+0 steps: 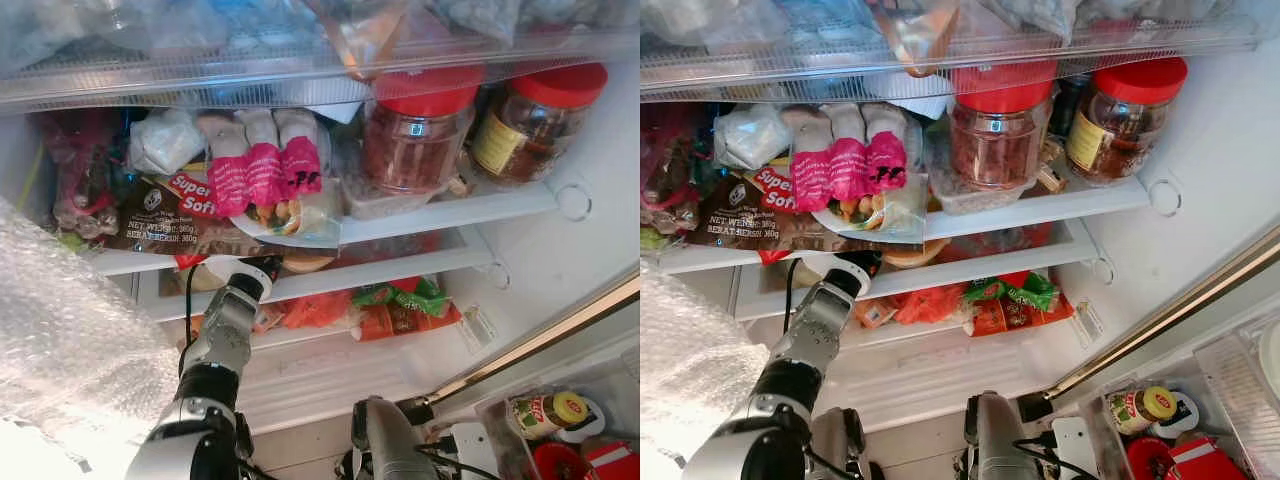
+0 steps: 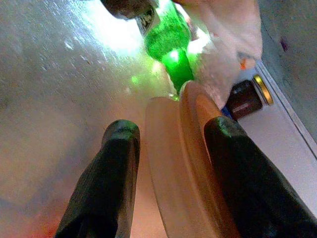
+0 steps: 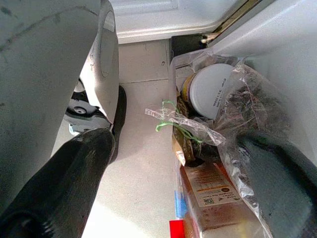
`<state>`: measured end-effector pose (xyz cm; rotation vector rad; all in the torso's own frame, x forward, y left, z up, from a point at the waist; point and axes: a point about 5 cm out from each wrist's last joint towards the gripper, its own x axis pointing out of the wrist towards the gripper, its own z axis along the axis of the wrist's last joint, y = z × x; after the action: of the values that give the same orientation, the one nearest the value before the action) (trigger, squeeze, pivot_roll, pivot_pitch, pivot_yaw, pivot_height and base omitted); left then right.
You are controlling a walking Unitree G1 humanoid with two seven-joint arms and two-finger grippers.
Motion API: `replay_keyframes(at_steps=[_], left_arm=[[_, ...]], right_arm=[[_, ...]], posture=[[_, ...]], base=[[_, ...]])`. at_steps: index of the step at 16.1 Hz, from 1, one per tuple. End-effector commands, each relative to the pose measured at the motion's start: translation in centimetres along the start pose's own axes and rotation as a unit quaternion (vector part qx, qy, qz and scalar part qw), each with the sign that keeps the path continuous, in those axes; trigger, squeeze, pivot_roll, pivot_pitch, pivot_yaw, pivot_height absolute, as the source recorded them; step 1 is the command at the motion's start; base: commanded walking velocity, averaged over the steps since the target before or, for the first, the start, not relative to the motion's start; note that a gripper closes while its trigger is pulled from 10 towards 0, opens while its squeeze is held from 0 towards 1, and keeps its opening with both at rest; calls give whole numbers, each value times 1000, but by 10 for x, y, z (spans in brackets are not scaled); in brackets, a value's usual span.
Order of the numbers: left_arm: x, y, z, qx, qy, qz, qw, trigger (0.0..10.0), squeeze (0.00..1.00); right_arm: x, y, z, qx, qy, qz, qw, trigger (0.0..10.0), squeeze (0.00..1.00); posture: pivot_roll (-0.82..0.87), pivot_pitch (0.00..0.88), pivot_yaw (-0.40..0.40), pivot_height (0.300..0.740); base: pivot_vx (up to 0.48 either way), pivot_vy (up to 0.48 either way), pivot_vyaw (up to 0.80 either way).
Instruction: Restocking fridge
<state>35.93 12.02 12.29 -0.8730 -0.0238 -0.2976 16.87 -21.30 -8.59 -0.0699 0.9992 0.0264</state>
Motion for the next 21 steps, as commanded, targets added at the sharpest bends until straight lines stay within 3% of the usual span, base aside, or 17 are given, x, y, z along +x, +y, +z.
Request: replay_keyframes(at_steps=[1, 5, 8, 11, 16, 21], left_arm=[[-10, 8, -11, -14, 27, 3, 1000, 10000, 0], [-20, 3, -20, -15, 77, -50, 996, 10000, 0], [-25, 6, -18, -1, 77, -45, 996, 10000, 0], [-25, 4, -12, -8, 53, -41, 998, 10000, 0], [-9, -3, -1, -20, -13, -14, 1000, 10000, 0], [0, -12, 0, -19, -23, -19, 999, 10000, 0]], right_arm=[[-2, 0, -10, 0, 17, 1, 1000, 10000, 0], [-2, 0, -10, 2, 16, 1, 1000, 10000, 0], [-2, 1, -10, 2, 16, 1, 1000, 10000, 0], [-2, 0, -10, 1, 16, 2, 1000, 10000, 0], [-2, 0, -10, -1, 16, 1, 1000, 10000, 0], [-2, 0, -10, 0, 16, 0, 1000, 10000, 0]], posture=[[-103, 194, -42, 618], [-102, 193, -40, 618], [-100, 191, -38, 618], [-98, 189, -41, 618], [-103, 191, -45, 618], [-106, 191, -43, 618]], base=[[0, 0, 0], [0, 0, 0], [0, 0, 0], [0, 0, 0], [0, 0, 0], [0, 0, 0]])
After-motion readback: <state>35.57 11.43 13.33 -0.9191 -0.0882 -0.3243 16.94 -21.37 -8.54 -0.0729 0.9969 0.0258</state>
